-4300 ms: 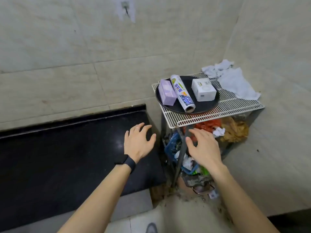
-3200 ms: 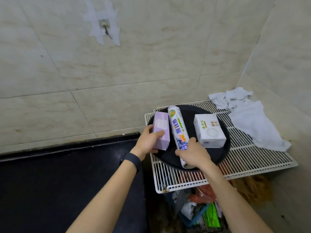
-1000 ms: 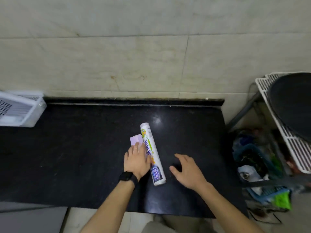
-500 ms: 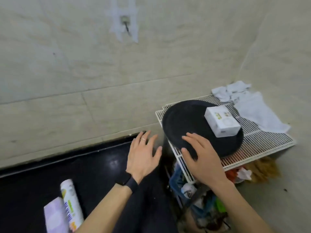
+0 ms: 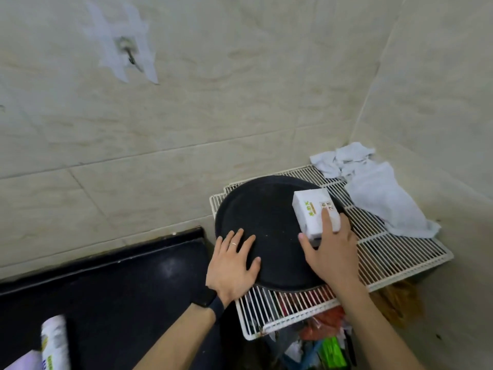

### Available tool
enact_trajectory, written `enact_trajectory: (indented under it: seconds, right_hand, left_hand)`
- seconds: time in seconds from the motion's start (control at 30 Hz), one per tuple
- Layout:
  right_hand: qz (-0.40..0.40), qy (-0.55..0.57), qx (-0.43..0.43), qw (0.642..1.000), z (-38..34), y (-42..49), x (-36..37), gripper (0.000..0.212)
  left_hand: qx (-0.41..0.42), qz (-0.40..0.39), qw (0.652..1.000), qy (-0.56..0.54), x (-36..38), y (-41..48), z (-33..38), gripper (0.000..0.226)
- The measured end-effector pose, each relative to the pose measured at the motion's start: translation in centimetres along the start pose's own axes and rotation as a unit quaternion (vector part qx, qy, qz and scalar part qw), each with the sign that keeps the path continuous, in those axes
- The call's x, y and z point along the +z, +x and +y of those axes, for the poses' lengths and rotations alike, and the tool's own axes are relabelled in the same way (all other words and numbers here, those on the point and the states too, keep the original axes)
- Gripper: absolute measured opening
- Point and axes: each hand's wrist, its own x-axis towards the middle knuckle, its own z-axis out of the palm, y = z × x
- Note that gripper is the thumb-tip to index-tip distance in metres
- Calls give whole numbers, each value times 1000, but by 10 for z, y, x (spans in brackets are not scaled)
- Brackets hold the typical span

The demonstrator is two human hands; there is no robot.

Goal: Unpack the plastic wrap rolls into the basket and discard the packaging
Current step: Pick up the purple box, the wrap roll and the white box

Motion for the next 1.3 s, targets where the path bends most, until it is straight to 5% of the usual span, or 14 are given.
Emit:
enact_trajectory:
  seconds: [0.4,0.53,0.63,0.93,1.03,1.13,1.3]
  right_hand:
    - [26,65,7,997,2,7,4,82]
    - [14,204,56,977,-10,5,-26,79]
    - [23,272,12,962,-40,-22,-39,79]
    - [-156,364,-146,907,-161,-146,44,76]
    - [-245,330,-161,897,-190,-190,93,75]
    - [-323,269,-141,896,-211,-228,145,81]
    - [-339,158,-183,909,-239,-276,217,94]
  left_hand:
    - [-7,3,1000,-5,5,2,-2,66]
    - [2,2,999,-37,0,0,-6,61]
    - [0,45,996,-80,-11,-17,-21,54]
    - [-256,46,961,-91,21,-172,-169,66]
    - [-344,16,935,-85,40,-231,-209,78]
    - [-415,-16,907,-67,51,-278,-240,67]
    - [-466,-10,883,-48,64,-324,-284,67]
